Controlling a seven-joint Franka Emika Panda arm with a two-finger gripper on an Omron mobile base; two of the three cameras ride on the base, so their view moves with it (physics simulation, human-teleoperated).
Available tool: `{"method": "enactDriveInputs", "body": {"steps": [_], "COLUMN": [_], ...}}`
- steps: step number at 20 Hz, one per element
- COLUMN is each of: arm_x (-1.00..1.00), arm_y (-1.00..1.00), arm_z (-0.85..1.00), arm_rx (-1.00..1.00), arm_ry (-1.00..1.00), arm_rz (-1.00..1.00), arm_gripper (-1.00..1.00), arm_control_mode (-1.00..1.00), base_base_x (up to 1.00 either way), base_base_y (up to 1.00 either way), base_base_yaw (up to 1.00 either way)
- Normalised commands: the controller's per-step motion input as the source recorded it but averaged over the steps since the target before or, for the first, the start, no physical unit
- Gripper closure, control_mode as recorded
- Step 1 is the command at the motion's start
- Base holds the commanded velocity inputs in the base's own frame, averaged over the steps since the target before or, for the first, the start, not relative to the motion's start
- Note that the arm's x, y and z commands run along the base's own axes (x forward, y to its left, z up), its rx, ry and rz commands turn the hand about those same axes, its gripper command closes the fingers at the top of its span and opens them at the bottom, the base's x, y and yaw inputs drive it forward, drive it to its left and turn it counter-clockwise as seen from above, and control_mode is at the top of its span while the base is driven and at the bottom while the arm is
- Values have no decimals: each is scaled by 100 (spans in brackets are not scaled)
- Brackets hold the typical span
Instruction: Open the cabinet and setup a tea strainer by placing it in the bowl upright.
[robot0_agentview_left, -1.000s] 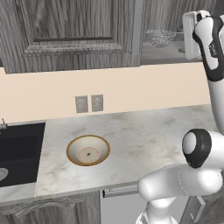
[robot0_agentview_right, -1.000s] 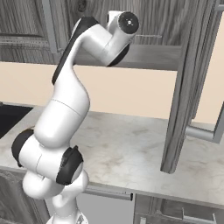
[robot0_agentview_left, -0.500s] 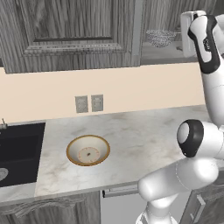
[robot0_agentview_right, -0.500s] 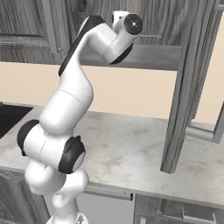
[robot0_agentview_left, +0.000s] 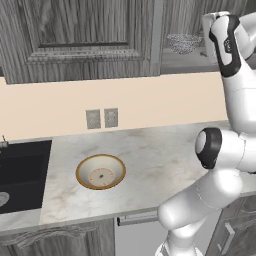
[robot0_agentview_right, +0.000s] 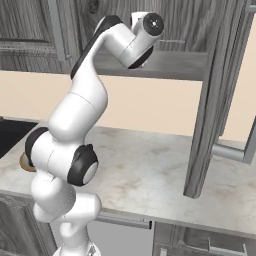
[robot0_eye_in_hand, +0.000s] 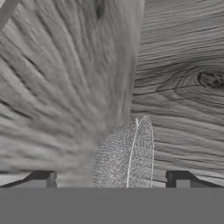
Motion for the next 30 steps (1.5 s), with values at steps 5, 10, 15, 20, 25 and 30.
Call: {"method": "enactDriveInputs", "body": {"steps": [5, 10, 15, 20, 25, 30], "arm_x": [22, 19, 14, 19, 19, 20], "arm_y": [0, 0, 0, 0, 0, 0], "arm_z": [0, 0, -4, -13, -19, -3], "arm_rx": [-8, -5, -2, -1, -2, 0], "arm_ry": [7, 8, 0, 3, 3, 0], "arm_rz": [-1, 0, 0, 0, 0, 0], "arm_gripper": [-100, -100, -100, -100, -100, -100], "arm_control_mode": [-100, -100, -100, -100, -100, -100], "base_base_x": [0, 0, 0, 0, 0, 0], "base_base_y": [0, 0, 0, 0, 0, 0], "base_base_yaw": [0, 0, 0, 0, 0, 0]}}
